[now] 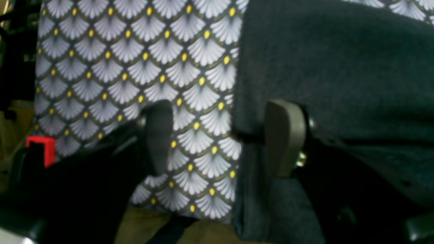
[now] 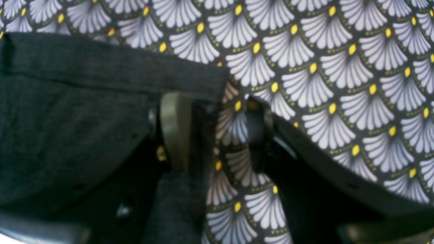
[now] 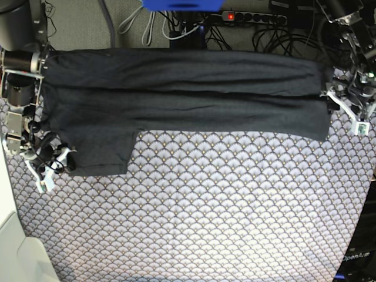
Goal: Fold the T-shirt properly
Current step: 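Grasp the hanging sleeve end with the right gripper and pull it inward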
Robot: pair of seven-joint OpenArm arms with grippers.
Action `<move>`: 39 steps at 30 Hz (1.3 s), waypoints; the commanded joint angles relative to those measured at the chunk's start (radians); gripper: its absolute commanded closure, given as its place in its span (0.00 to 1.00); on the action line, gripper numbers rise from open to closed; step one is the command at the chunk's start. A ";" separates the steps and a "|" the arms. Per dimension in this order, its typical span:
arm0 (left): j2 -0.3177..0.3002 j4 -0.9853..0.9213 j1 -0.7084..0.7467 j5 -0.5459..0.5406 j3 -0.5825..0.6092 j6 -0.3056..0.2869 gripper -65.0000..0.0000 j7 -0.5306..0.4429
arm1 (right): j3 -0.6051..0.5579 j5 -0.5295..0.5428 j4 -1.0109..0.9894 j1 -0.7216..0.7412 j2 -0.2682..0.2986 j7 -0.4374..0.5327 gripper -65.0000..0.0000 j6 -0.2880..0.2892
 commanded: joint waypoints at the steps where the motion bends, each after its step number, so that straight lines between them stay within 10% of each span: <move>1: -0.018 0.018 -0.008 -0.008 -0.006 0.002 0.36 -0.016 | 0.004 0.002 0.007 0.020 0.012 0.005 0.57 0.003; 8: -0.019 0.018 -0.014 -0.005 -0.006 0.002 0.36 -0.016 | 0.001 -0.001 0.007 0.014 -0.006 0.003 0.62 0.003; 13: -0.019 0.018 -0.013 -0.007 -0.006 0.002 0.36 -0.016 | -0.001 -0.001 0.009 0.003 -0.006 0.003 0.99 0.003; 39: -0.018 0.009 -0.014 -0.008 -0.002 0.002 0.36 -0.023 | 0.254 0.007 1.106 -0.673 -0.065 -0.179 1.00 0.003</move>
